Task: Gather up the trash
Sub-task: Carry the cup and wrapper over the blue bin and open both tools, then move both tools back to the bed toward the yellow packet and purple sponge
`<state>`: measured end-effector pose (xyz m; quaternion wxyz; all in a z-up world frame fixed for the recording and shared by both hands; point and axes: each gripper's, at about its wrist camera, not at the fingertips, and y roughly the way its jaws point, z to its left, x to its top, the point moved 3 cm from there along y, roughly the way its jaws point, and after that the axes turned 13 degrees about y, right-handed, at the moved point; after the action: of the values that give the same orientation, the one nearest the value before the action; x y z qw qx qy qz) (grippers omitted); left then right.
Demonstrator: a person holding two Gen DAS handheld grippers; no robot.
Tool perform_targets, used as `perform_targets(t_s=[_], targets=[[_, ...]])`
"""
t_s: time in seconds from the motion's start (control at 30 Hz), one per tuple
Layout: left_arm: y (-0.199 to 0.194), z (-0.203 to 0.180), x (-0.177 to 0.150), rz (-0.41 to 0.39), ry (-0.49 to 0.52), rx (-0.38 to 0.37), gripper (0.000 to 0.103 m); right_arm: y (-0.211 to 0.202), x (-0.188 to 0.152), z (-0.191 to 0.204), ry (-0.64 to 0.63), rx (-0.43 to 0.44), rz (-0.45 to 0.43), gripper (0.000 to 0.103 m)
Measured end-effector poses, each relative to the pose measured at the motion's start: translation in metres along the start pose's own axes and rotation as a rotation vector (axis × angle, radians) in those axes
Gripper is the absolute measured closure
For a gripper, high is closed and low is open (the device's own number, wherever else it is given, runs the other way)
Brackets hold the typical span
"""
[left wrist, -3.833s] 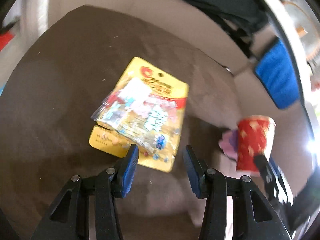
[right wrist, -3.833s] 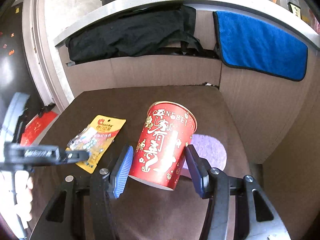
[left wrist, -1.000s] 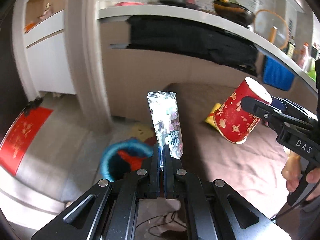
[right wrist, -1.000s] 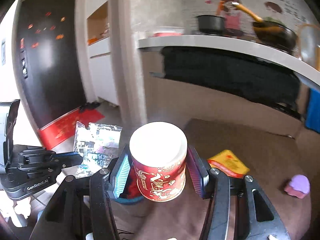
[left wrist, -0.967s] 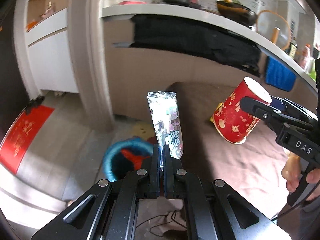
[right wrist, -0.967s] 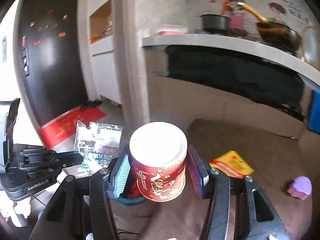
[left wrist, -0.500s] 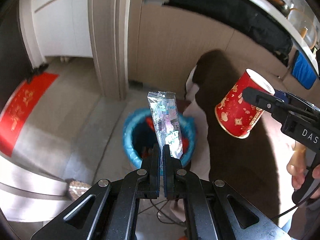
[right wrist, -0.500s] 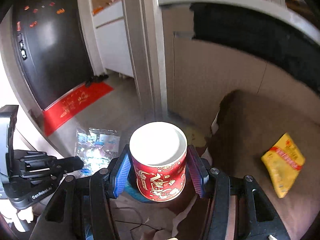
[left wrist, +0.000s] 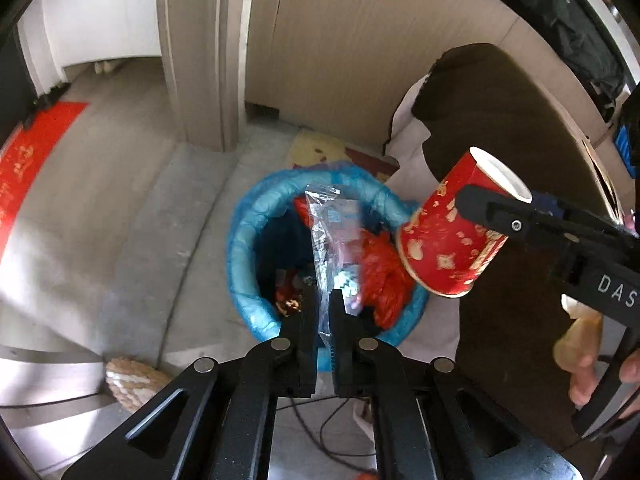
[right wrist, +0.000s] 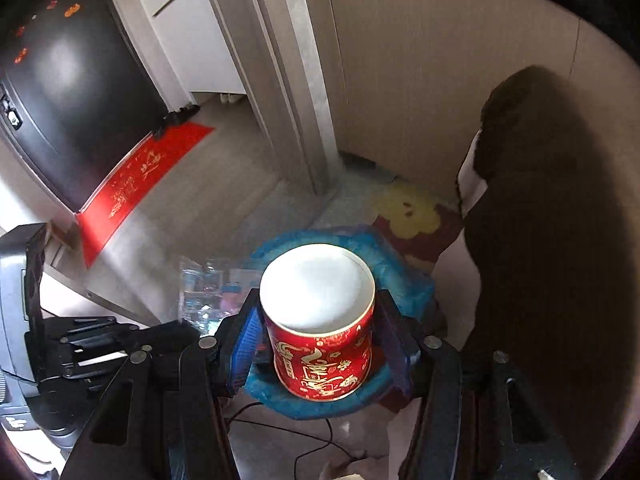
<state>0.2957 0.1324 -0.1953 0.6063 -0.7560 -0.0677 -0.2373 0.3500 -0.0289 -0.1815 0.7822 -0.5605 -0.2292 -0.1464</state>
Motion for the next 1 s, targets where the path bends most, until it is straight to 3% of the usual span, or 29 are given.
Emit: perform_targets(t_s=[0.03, 0.27, 0.47, 0.63, 0.77, 1.0], targets=[[0.006, 0.002, 0.001, 0.012, -0.005, -0.010, 0.095, 0.005, 0.002, -0.002, 0.013, 0.011, 0.012, 0.050], [0.009, 0.006, 0.009, 0.013, -0.032, 0.003, 0.062, 0.006, 0.005, 0.002, 0.007, 0.005, 0.017, 0.050], [-0.022, 0.005, 0.021, -0.044, -0.055, 0.049, 0.062, -0.022, 0.011, 0.003, -0.004, 0.014, -0.028, 0.050], [-0.059, -0.019, 0.031, -0.098, -0.042, 0.073, 0.062, -0.072, 0.014, -0.003, -0.021, 0.035, -0.101, 0.050], [-0.092, -0.057, 0.042, -0.159, -0.006, 0.078, 0.062, -0.128, 0.012, -0.020, -0.033, 0.044, -0.186, 0.050], [-0.127, -0.165, 0.064, -0.272, 0.104, 0.022, 0.062, -0.222, 0.003, -0.082, -0.034, -0.011, -0.348, 0.050]])
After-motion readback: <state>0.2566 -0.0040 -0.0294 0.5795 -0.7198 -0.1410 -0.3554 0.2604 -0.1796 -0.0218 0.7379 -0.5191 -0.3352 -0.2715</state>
